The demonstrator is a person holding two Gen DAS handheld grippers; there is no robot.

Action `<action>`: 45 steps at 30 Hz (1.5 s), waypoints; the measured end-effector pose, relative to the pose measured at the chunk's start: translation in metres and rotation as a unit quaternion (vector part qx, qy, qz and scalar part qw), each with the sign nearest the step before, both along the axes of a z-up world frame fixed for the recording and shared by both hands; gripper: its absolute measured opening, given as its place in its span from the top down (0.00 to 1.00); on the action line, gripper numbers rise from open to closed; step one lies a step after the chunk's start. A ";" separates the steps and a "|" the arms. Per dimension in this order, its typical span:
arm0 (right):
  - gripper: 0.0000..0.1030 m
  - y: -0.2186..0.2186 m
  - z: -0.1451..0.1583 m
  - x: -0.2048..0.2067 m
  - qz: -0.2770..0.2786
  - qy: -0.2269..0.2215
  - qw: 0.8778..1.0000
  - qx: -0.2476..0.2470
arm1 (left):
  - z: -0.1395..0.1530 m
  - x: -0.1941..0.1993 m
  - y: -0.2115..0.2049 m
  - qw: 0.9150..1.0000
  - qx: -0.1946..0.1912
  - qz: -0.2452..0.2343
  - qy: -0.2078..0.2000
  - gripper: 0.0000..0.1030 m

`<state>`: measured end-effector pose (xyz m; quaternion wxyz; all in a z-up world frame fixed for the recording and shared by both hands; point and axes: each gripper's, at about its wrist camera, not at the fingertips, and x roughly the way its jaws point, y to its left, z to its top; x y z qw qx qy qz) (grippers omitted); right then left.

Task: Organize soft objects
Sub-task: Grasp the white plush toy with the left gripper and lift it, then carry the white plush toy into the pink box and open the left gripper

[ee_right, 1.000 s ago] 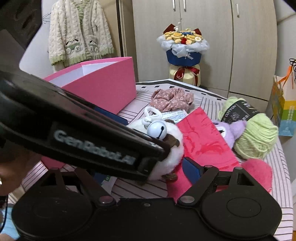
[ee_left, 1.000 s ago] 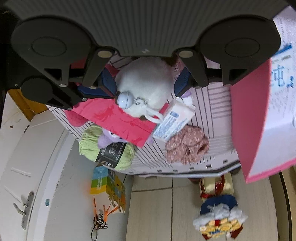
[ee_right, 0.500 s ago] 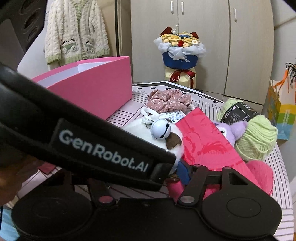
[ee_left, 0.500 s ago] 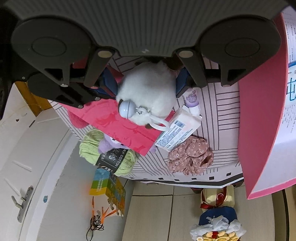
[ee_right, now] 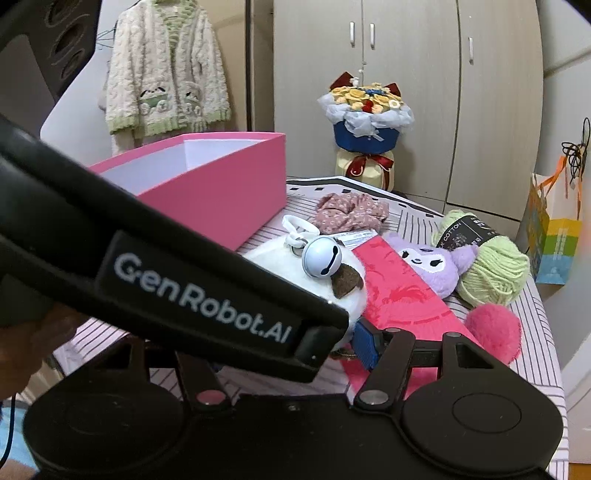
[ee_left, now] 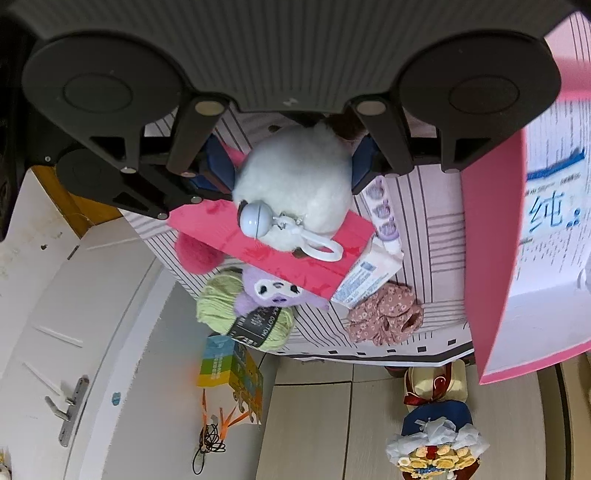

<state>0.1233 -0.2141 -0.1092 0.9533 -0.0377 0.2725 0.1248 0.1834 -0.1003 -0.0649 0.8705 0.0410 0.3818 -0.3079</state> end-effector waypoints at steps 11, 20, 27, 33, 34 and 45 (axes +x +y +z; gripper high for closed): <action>0.33 0.020 0.020 -0.044 0.022 0.035 0.999 -0.022 | 0.012 -0.044 0.027 0.999 -0.010 -0.006 0.042 0.37; 0.33 0.042 0.047 -0.082 0.052 0.033 0.998 -0.033 | 0.035 -0.083 0.052 0.999 -0.006 -0.009 0.036 0.37; 0.32 0.059 0.069 -0.093 0.081 0.021 0.996 -0.025 | 0.057 -0.102 0.080 1.000 -0.019 0.003 0.012 0.36; 0.32 0.079 0.089 -0.090 0.114 0.002 0.993 -0.030 | 0.078 -0.105 0.107 1.000 -0.022 0.014 0.001 0.36; 0.32 0.083 0.092 -0.088 0.119 -0.002 0.992 -0.029 | 0.081 -0.105 0.112 1.000 -0.021 0.016 -0.004 0.36; 0.31 0.116 0.121 -0.029 0.149 -0.027 0.989 -0.002 | 0.117 -0.061 0.152 0.997 -0.020 0.052 -0.043 0.36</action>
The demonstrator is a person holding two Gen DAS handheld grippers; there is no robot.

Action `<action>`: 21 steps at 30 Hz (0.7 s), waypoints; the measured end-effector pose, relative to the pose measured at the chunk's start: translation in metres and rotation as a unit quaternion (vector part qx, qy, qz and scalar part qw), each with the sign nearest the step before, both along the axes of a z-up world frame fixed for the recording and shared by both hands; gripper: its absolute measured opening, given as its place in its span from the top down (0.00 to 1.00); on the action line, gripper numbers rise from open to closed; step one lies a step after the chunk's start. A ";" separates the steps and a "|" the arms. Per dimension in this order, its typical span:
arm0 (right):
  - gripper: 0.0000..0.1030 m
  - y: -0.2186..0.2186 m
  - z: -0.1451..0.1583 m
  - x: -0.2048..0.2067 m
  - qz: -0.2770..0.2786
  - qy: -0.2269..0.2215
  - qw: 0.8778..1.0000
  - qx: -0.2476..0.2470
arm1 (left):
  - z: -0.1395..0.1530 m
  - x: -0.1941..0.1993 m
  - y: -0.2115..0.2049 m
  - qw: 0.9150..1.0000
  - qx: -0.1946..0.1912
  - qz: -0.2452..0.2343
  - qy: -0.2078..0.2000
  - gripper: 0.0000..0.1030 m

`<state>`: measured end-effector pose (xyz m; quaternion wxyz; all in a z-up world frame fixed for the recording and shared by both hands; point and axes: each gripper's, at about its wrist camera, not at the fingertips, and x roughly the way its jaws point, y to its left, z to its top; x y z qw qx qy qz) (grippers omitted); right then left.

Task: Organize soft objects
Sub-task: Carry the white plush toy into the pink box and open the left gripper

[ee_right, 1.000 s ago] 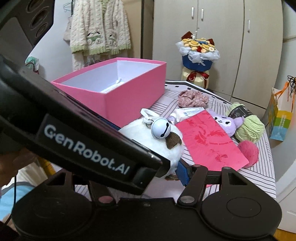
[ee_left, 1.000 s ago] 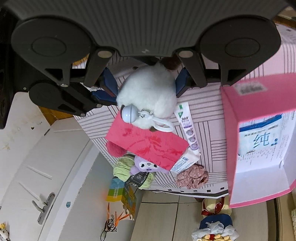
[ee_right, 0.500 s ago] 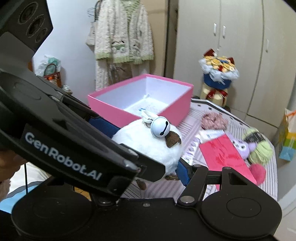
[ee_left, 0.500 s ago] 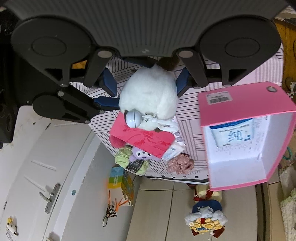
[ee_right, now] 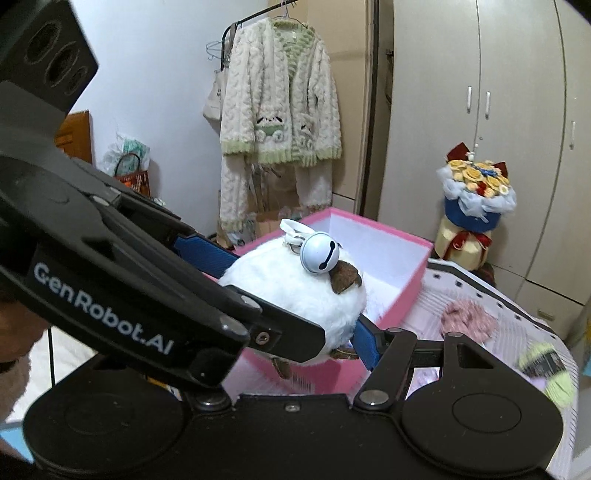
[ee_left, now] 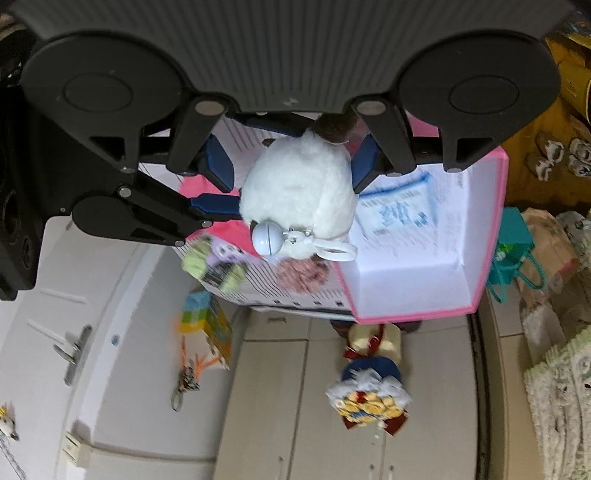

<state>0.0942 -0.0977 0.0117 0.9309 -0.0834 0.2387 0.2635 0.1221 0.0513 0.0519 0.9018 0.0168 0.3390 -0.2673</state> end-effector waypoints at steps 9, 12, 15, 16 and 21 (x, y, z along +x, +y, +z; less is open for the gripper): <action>0.31 0.027 -0.007 0.103 0.035 0.043 0.998 0.007 | -0.012 0.088 0.031 0.998 -0.021 0.054 0.017 0.36; 0.31 0.036 -0.015 0.133 0.050 0.065 0.997 -0.010 | -0.023 0.113 0.041 0.997 -0.031 0.069 0.035 0.36; 0.30 0.043 -0.024 0.157 0.062 0.084 0.994 -0.015 | -0.035 0.131 0.049 0.994 -0.037 0.089 0.045 0.36; 0.30 0.046 -0.029 0.165 0.067 0.088 0.994 -0.017 | -0.039 0.136 0.050 0.994 -0.037 0.094 0.049 0.36; 0.30 0.052 -0.047 0.191 0.075 0.121 0.990 -0.018 | -0.053 0.158 0.052 0.992 -0.029 0.104 0.064 0.36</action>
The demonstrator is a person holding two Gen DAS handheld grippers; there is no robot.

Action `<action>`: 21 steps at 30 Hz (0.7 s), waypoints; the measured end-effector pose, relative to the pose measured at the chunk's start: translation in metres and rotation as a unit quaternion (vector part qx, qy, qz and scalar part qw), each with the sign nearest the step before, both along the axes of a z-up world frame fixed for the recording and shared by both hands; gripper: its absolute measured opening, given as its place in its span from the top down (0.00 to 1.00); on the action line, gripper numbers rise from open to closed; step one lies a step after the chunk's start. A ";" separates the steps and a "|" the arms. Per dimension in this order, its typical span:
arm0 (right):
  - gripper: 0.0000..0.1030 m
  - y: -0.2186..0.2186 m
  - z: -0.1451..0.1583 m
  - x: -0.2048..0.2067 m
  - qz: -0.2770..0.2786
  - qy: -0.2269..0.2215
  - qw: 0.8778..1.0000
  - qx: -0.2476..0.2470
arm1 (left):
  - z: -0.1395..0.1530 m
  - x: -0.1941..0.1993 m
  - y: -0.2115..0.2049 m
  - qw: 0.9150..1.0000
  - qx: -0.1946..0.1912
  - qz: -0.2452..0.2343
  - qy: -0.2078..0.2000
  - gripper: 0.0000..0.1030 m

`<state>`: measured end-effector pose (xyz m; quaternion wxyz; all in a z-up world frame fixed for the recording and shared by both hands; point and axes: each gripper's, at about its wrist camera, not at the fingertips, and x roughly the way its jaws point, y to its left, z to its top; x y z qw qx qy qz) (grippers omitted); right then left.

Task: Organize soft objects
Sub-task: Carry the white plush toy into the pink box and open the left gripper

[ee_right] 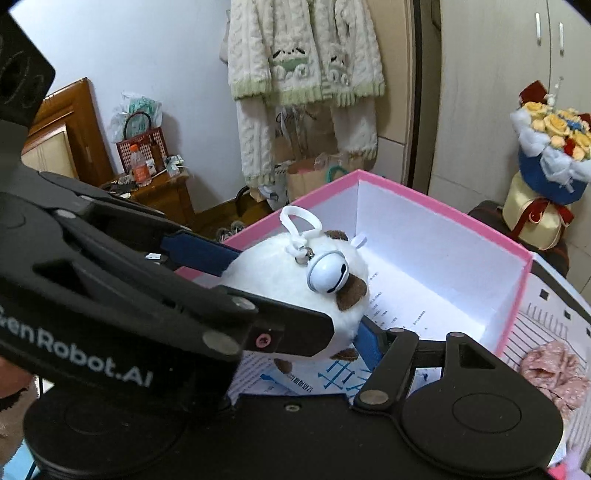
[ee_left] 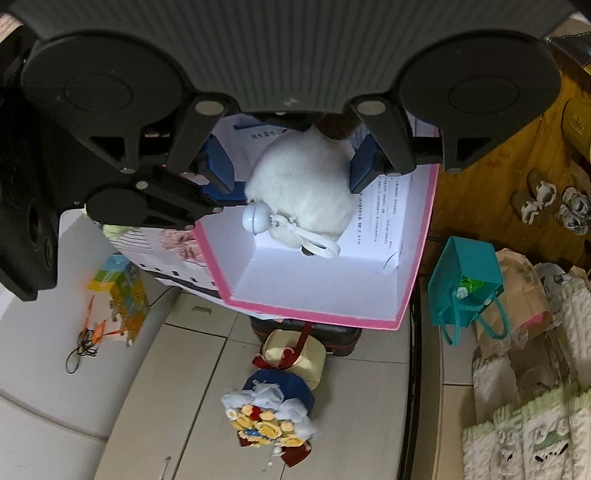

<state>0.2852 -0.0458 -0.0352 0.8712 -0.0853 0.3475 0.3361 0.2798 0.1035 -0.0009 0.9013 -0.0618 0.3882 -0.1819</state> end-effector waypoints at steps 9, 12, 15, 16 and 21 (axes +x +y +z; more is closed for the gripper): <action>0.30 0.008 -0.010 0.011 -0.003 0.000 0.999 -0.054 | -0.019 0.018 0.006 1.000 -0.019 -0.002 0.017 0.37; 0.30 0.014 -0.014 0.014 -0.005 0.009 0.997 -0.081 | -0.025 0.024 0.008 0.999 -0.033 -0.003 0.035 0.38; 0.29 0.019 -0.015 0.017 -0.009 0.013 0.995 -0.101 | -0.030 0.029 0.008 0.998 -0.043 0.004 0.043 0.38; 0.29 0.019 -0.015 0.017 -0.010 0.013 0.994 -0.104 | -0.031 0.029 0.008 0.998 -0.044 0.006 0.043 0.38; 0.20 0.021 -0.013 0.011 -0.017 -0.005 0.992 -0.122 | -0.030 0.020 0.006 0.999 -0.025 0.020 0.018 0.34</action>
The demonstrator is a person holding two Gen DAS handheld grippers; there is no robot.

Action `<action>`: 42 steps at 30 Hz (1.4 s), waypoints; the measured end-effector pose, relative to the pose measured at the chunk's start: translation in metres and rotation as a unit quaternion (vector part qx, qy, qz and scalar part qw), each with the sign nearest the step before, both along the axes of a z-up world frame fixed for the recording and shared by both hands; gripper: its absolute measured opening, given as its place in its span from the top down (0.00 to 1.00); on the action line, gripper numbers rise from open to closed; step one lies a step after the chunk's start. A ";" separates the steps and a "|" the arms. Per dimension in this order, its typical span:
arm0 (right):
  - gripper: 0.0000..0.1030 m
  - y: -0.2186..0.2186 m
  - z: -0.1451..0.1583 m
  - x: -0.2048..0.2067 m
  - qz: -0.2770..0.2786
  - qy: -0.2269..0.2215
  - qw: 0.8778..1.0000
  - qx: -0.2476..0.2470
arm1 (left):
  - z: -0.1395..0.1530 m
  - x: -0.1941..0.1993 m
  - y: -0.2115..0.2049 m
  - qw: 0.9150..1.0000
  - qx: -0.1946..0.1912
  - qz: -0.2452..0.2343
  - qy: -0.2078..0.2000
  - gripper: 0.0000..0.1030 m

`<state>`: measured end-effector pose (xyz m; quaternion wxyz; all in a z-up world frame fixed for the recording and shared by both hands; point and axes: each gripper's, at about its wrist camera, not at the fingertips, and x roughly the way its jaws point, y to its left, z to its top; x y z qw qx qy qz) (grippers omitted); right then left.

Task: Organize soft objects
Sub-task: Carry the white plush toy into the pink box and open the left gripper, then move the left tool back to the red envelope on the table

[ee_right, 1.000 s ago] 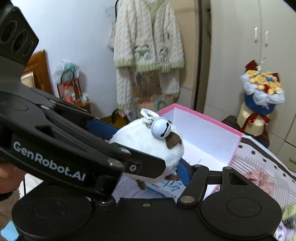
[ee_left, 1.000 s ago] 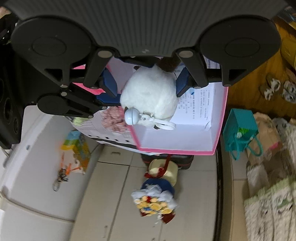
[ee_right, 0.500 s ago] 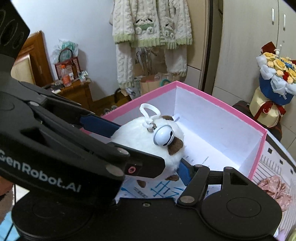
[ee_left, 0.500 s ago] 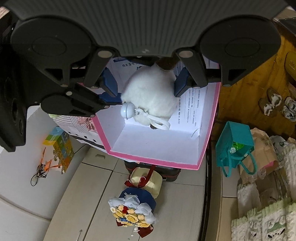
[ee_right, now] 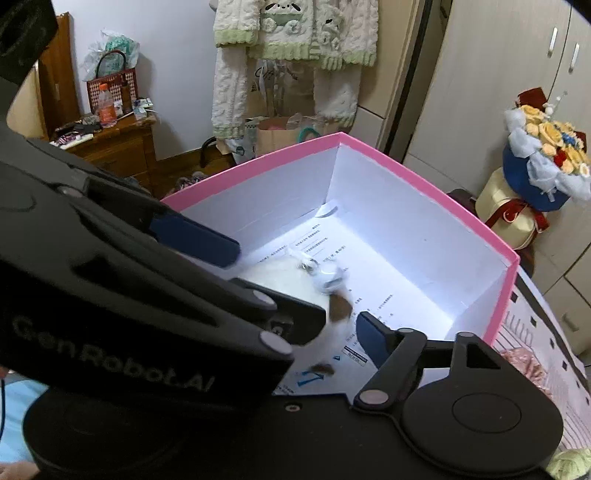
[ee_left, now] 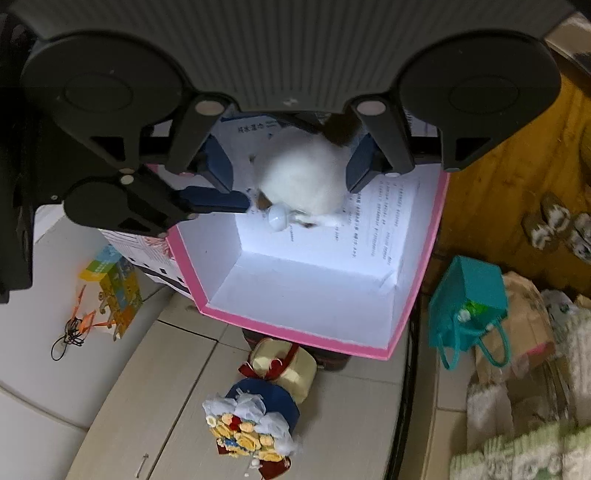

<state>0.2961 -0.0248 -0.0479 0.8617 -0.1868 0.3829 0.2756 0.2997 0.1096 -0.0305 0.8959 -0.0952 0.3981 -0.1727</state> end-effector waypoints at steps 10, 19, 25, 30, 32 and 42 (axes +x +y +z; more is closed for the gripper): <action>0.18 -0.004 0.017 -0.031 0.003 -0.032 0.999 0.017 | 0.018 -0.045 0.007 0.996 0.038 0.023 -0.075 0.33; 0.18 -0.018 0.040 -0.071 -0.007 -0.055 0.998 0.023 | 0.049 -0.087 0.008 0.991 0.064 0.016 -0.118 0.31; 0.18 -0.037 0.056 -0.099 -0.023 -0.065 0.997 0.027 | 0.067 -0.117 0.002 0.989 0.063 -0.017 -0.131 0.24; 0.18 -0.066 0.070 -0.132 -0.031 -0.082 0.995 0.054 | 0.078 -0.145 -0.007 0.987 0.053 -0.040 -0.147 0.15; 0.18 -0.081 0.075 -0.148 -0.033 -0.086 0.993 0.068 | 0.081 -0.158 -0.011 0.985 0.054 -0.052 -0.153 0.14; 0.18 -0.152 0.078 -0.216 -0.077 -0.125 0.986 0.082 | 0.081 -0.203 -0.058 0.975 0.062 -0.141 -0.163 0.13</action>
